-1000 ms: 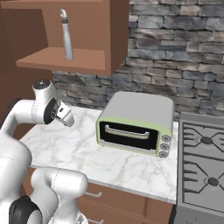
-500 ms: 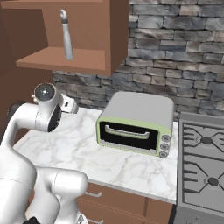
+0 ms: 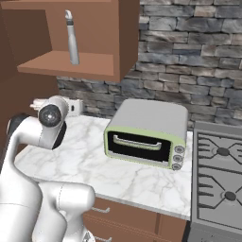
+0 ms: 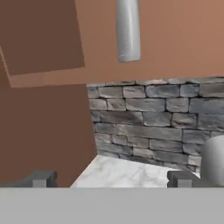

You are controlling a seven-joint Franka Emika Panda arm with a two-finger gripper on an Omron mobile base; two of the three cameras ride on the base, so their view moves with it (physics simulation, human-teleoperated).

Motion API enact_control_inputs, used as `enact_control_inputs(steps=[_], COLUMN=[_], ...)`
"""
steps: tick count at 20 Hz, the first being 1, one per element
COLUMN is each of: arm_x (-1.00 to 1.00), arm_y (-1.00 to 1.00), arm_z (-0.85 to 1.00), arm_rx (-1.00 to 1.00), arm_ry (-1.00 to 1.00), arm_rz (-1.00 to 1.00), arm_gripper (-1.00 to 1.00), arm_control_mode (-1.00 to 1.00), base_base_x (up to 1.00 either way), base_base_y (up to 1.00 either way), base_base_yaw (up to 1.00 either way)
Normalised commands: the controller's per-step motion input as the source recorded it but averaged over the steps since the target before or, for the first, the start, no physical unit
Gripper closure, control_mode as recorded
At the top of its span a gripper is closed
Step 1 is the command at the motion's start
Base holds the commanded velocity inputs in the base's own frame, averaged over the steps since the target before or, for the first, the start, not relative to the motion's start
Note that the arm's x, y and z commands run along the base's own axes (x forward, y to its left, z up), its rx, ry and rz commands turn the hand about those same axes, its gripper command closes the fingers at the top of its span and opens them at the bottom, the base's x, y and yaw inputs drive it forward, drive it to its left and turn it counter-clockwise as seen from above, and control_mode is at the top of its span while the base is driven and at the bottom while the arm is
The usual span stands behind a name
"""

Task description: Move the cutting board and knife to the sink. Then move spray from the cabinet to the counter.

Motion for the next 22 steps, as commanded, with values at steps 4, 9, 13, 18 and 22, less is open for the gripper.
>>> enact_control_inputs(steps=[4, 9, 13, 18, 22], arm_x=[0.00, 0.00, 0.00, 0.08, 0.18], arm_y=[-0.01, 0.00, 0.00, 0.00, 0.00], arm_z=[0.46, 0.46, 0.46, 0.31, 0.09], arm_rx=[-0.04, -0.06, -0.06, -0.02, 0.00], arm_ry=[-0.34, -0.32, -0.24, -0.12, -0.02], arm_rz=[0.04, 0.01, 0.00, 0.00, 0.00], arm_gripper=[-1.00, -1.00, -1.00, -1.00, -1.00], arm_control_mode=[-1.00, -1.00, -1.00, -1.00, -1.00], base_base_x=[0.00, 0.00, 0.00, 0.00, 0.00], base_base_y=[0.00, 0.00, 0.00, 0.00, 0.00], base_base_yaw=[0.00, 0.00, 0.00, 0.00, 0.00])
